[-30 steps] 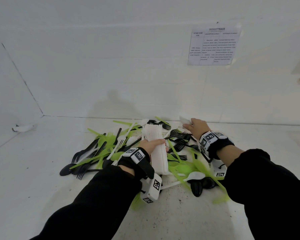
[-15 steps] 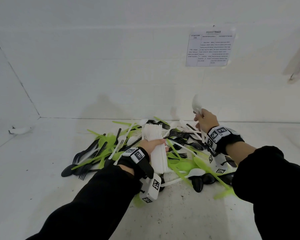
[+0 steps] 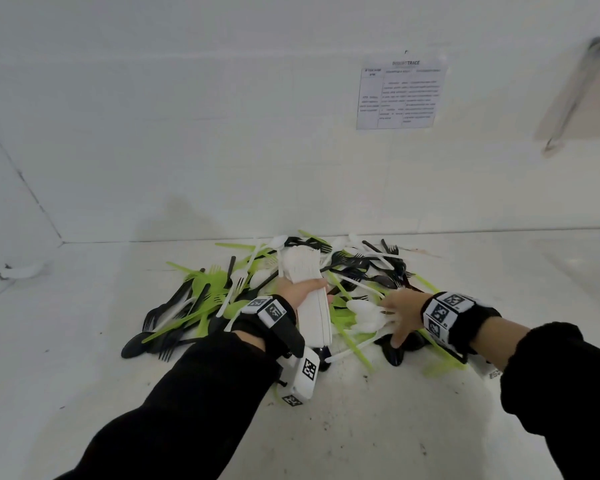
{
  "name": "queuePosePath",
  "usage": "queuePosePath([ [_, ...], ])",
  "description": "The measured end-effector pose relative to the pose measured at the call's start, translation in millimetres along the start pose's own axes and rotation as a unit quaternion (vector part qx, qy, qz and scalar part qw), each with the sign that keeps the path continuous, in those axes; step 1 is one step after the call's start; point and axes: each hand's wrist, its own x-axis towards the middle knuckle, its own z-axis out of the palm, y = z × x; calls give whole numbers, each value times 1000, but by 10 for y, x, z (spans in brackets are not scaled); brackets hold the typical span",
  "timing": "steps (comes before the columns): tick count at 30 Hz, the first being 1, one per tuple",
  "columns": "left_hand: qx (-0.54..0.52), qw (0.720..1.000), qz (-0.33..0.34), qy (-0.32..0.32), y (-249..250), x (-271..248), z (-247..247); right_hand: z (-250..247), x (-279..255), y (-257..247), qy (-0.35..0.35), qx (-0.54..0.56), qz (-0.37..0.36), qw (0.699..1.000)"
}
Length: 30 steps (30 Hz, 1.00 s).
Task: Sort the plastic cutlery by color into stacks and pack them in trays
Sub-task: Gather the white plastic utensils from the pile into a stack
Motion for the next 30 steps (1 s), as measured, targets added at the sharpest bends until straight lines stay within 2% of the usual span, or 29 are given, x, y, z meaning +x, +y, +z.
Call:
queuePosePath([
  [5, 42, 999, -16, -3, -40, -77, -66, -103, -46, 54, 88, 9, -47, 995],
  [8, 61, 998, 3, 23, -135, 36, -129, -250, -117, 85, 182, -4, -40, 983],
  [10, 70, 997, 7, 34, -219, 153, -167, -343, -114, 88, 218, -11, -41, 975],
  [12, 74, 997, -3, 29, -193, 99, -137, -362, -62, 65, 211, -9, -35, 977],
  [16, 77, 997, -26, -2, -116, -50, -64, -206, 75, -10, 186, 105, 85, 973],
  [19, 68, 997, -34, 3, -121, -58, -33, -89, 134, -75, 172, 168, 125, 963],
  [23, 56, 998, -31, 10, -157, -40, 9, 31, 258, -164, 132, 179, 138, 965],
  [27, 39, 999, -32, 20, -178, -26, 48, -61, 268, -154, 111, 180, 135, 968],
  [30, 38, 998, -32, 37, -165, -28, 67, -155, 246, -35, 167, 237, 118, 950],
])
